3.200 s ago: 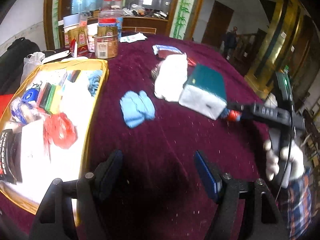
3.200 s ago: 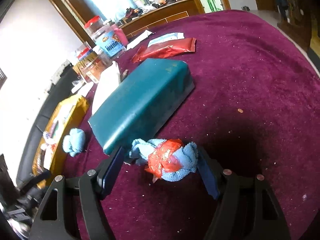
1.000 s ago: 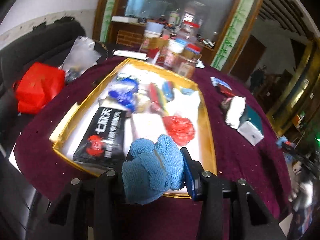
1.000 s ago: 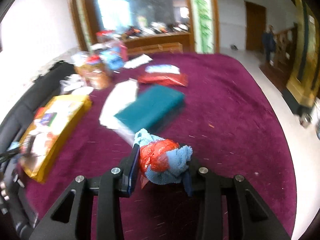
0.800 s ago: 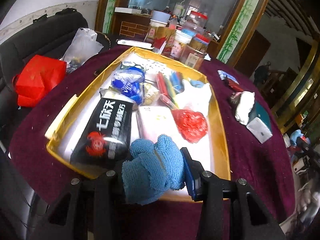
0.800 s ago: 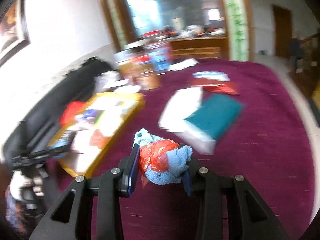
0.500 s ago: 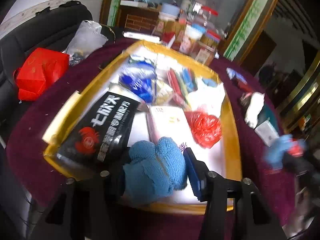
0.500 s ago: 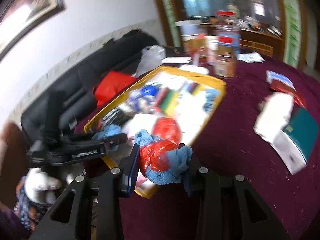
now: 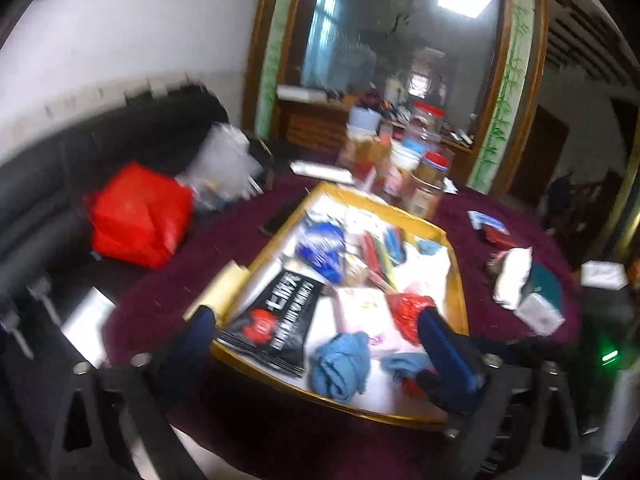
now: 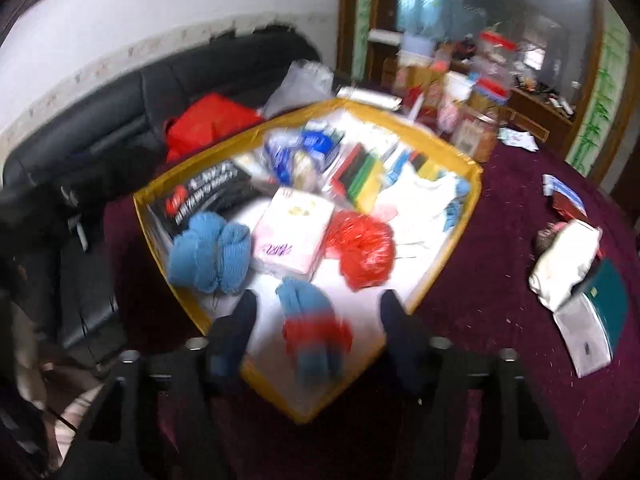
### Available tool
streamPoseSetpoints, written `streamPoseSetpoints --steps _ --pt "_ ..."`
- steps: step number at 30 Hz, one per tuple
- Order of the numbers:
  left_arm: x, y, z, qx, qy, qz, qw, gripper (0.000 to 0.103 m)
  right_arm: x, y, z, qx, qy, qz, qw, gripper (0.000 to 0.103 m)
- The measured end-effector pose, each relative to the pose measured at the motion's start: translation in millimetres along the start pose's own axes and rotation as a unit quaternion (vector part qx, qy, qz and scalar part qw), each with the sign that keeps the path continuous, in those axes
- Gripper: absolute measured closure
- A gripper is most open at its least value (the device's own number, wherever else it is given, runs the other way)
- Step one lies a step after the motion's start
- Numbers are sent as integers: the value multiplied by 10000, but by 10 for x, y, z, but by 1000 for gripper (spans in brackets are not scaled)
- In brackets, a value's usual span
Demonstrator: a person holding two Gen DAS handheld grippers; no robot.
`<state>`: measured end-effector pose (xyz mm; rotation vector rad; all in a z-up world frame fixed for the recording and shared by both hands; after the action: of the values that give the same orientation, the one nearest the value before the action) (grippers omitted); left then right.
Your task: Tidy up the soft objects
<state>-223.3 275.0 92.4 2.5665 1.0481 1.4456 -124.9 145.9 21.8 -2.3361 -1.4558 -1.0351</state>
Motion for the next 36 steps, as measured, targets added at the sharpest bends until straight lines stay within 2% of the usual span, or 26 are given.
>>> streamPoseSetpoints --steps 2,4,8,11,15,19,26,36 --pt "-50 84 -28 120 85 225 9996 1 -80 60 -150 -124 279 242 9992 35" --pt "-96 178 -32 173 42 375 9991 1 -206 153 -326 -205 548 620 9964 30" --pt "-208 450 -118 198 140 725 9971 1 -493 403 -567 -286 960 1451 9843 24" --pt "-332 701 -158 189 151 1011 9946 1 -658 563 -615 -410 950 1844 9774 24" --pt "-417 966 -245 46 120 1260 9920 1 -857 754 -688 -343 960 2259 9688 24" --pt "-447 1142 -275 -102 73 1359 9906 1 -918 846 -777 -522 907 2174 9704 24" --pt "-582 1203 -259 14 50 1508 9886 1 -1081 820 -807 -636 866 2154 9706 23" --pt "-585 1117 -244 -36 9 1350 9908 1 -939 540 -775 -945 784 1528 9806 20"
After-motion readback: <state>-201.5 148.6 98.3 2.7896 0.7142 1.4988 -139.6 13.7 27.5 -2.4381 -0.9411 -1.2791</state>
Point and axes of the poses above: each gripper's, at about its wrist camera, not at the fingertips, and z roughly the way its jaws point, y to its right, x to its top, the point moved 2 cm from there along z, roughly the way its jaws point, and after that the axes turned 13 degrees about -z, right-handed, at the moved point
